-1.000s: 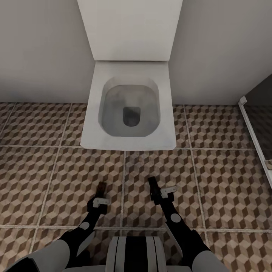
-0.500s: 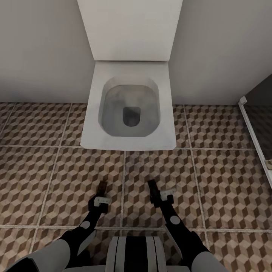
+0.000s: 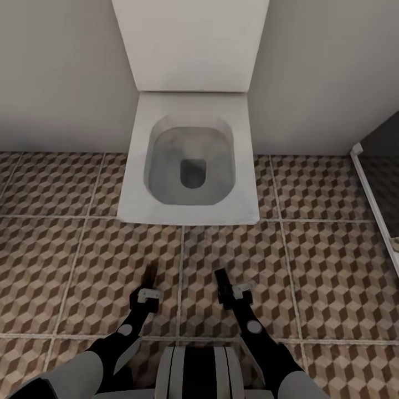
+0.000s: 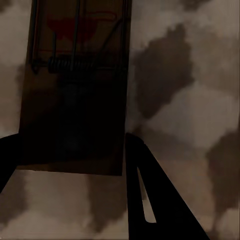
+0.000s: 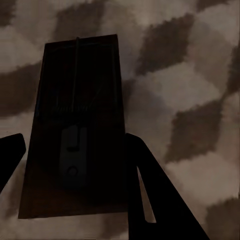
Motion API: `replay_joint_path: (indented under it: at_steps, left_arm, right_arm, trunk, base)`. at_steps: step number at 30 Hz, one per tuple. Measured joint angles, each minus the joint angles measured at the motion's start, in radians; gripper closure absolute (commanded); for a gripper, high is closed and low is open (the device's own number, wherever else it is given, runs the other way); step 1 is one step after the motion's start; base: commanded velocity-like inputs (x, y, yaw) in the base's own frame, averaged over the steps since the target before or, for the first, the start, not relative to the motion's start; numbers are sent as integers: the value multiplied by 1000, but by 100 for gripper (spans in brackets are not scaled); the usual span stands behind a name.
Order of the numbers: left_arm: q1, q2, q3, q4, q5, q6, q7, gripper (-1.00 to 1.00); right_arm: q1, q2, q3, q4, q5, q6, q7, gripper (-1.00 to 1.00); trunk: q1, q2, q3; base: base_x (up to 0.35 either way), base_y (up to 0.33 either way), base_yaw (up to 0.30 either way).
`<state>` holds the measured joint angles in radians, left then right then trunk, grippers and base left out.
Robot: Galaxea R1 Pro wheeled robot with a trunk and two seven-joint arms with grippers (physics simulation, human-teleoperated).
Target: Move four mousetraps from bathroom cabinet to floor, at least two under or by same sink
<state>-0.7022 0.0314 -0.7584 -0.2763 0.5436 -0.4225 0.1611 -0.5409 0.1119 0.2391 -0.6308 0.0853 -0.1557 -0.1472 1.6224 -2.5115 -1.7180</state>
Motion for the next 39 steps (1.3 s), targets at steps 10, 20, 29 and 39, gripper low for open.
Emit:
replay_joint_path:
  at_steps: [10, 20, 29, 39]
  left_arm:
    - [0, 0, 0, 1, 0, 1, 0, 100]
    - [0, 0, 0, 3, 0, 2, 0, 100]
    - [0, 0, -1, 8, 1, 3, -1, 100]
    - [0, -1, -1, 46, 2, 3, -5, 100]
  right_arm:
    - [0, 7, 0, 2, 0, 0, 0, 100]
    - [0, 14, 0, 2, 1, 0, 0, 100]
    - [0, 14, 0, 1, 1, -1, 1, 100]
    - [0, 14, 0, 1, 1, -1, 3, 100]
  trunk:
    - [0, 0, 0]
    - [0, 0, 0]
    - [0, 0, 0]
    - [0, 0, 0]
  base:
    - [183, 0, 0]
    - [127, 0, 0]
    - [6, 0, 0]
    - [0, 0, 0]
